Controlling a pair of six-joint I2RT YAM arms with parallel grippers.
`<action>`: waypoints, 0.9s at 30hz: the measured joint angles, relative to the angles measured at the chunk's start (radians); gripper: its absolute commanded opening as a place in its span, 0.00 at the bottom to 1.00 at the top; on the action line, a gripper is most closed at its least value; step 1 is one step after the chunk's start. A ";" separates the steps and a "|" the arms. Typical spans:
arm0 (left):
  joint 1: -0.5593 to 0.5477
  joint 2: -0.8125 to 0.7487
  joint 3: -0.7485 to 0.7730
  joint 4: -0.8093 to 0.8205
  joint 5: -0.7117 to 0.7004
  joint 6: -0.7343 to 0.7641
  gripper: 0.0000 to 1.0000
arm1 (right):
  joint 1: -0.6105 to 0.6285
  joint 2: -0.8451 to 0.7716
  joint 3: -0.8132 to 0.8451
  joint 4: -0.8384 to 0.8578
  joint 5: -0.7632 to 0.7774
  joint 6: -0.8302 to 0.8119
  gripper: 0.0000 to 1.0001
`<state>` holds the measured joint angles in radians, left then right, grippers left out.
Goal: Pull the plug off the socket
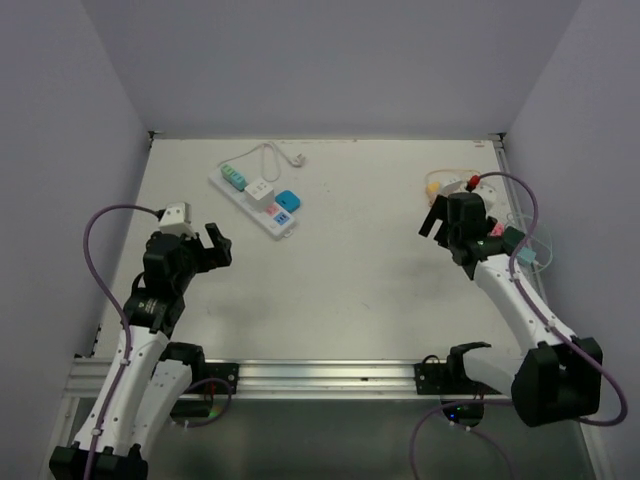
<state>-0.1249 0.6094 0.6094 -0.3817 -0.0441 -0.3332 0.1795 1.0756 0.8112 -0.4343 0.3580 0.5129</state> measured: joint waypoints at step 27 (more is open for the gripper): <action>-0.073 0.018 -0.051 0.063 -0.110 0.003 1.00 | -0.178 0.705 0.311 0.367 -0.115 -0.333 0.98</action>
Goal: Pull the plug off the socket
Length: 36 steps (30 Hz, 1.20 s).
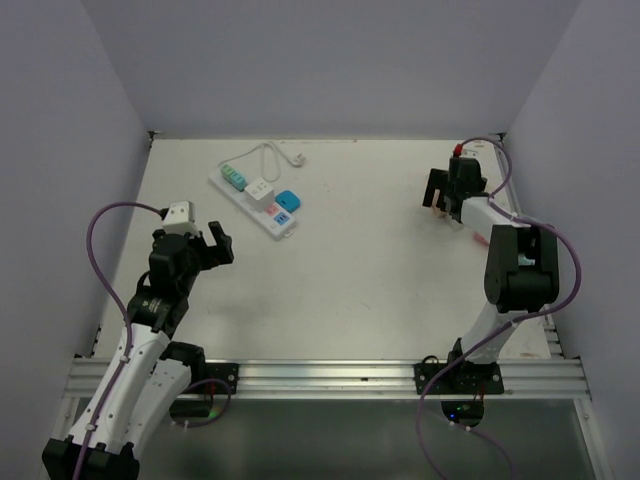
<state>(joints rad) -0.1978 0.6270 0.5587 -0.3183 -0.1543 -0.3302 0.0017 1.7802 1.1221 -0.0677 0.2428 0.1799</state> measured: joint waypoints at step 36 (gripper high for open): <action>0.000 0.036 0.000 0.002 0.002 0.000 1.00 | 0.048 0.019 -0.033 -0.071 -0.031 0.076 0.05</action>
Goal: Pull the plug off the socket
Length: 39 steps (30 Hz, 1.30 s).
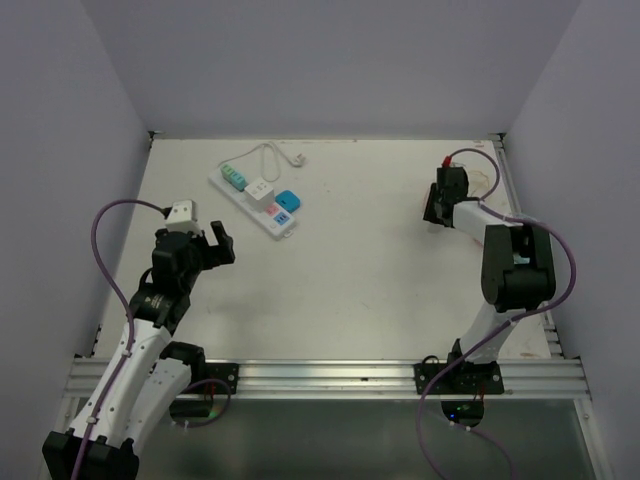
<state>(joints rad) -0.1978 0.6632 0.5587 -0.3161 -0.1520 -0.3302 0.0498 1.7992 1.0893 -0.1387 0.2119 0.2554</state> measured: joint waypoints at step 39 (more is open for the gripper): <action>-0.088 0.194 -0.255 0.389 0.485 -0.512 1.00 | 0.790 -0.229 -0.366 0.291 -0.265 0.036 0.00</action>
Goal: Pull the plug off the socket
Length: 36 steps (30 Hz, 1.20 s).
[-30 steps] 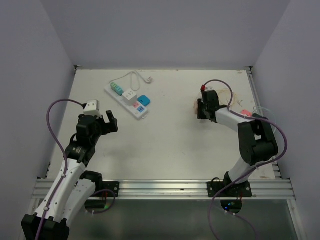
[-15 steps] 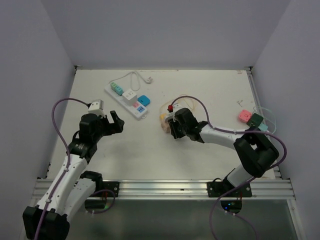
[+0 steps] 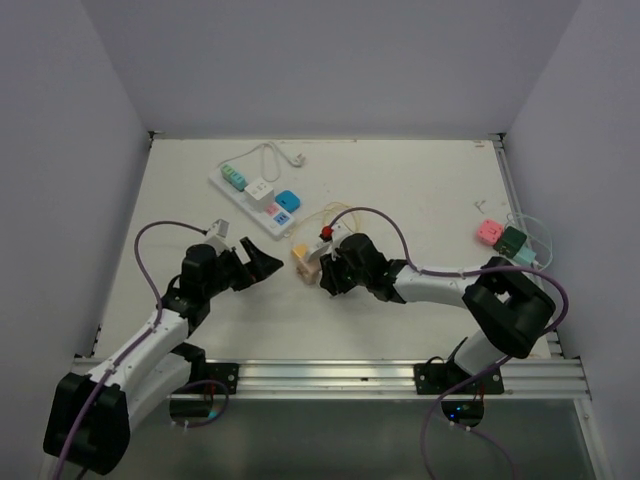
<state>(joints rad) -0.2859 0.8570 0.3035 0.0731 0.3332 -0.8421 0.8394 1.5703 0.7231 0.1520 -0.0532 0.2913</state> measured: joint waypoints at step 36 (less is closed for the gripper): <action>-0.351 0.379 -0.037 0.389 -0.355 -0.326 0.98 | 0.059 0.044 -0.035 0.177 -0.021 0.257 0.00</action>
<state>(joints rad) -0.6373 1.2358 0.2665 0.4622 -0.0216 -1.1679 0.8982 1.6146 0.6876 0.3294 -0.0738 0.5484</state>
